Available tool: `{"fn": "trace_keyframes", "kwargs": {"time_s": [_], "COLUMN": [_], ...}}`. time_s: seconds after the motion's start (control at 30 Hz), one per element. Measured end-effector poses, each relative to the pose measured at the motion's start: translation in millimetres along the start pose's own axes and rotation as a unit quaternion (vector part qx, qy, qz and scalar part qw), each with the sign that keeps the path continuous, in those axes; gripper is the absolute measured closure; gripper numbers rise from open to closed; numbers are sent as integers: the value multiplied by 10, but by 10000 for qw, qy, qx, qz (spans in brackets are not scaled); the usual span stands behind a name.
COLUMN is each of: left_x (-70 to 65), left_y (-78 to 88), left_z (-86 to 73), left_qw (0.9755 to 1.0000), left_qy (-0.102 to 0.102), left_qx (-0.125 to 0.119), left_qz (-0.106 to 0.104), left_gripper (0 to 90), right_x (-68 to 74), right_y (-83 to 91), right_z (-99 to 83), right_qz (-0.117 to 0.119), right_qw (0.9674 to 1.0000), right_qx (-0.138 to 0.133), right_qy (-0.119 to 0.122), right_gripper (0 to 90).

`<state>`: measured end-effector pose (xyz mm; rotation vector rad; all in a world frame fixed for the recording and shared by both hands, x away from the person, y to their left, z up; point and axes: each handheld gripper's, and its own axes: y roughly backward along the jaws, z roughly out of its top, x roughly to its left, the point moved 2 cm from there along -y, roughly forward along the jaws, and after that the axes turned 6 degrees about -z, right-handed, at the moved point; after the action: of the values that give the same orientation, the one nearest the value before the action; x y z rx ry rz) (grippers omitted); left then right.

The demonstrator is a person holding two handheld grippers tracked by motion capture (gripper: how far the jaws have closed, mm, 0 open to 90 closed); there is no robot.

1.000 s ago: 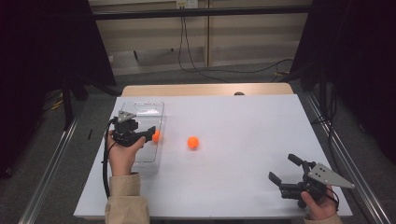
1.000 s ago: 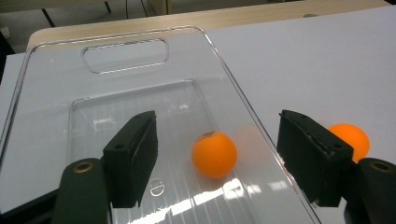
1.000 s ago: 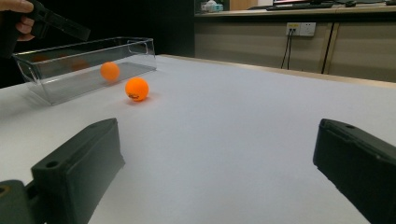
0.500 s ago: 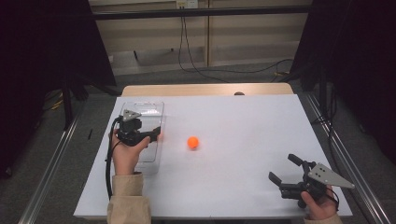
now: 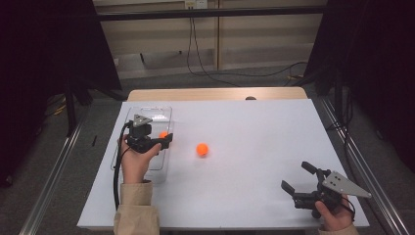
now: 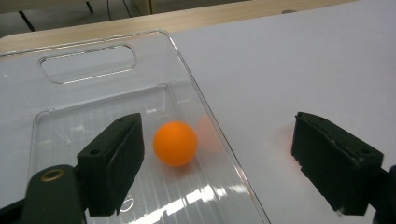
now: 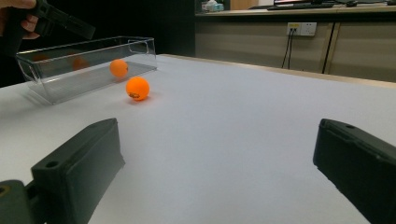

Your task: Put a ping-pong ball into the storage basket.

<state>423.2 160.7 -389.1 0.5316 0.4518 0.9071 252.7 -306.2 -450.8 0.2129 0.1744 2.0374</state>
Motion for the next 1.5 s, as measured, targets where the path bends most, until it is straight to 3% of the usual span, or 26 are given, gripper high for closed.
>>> {"fn": "trace_keyframes", "kwargs": {"time_s": [1.5], "left_x": [-198], "left_y": [-119], "left_z": [58], "left_qw": [9997], "left_qy": [-82], "left_qx": [4], "left_qz": [-239], "left_gripper": [90], "right_x": [1], "right_y": [2], "right_z": [2], "right_qz": [6], "right_qw": [10000], "right_qx": [-12], "right_qy": [15], "right_gripper": [7]}}
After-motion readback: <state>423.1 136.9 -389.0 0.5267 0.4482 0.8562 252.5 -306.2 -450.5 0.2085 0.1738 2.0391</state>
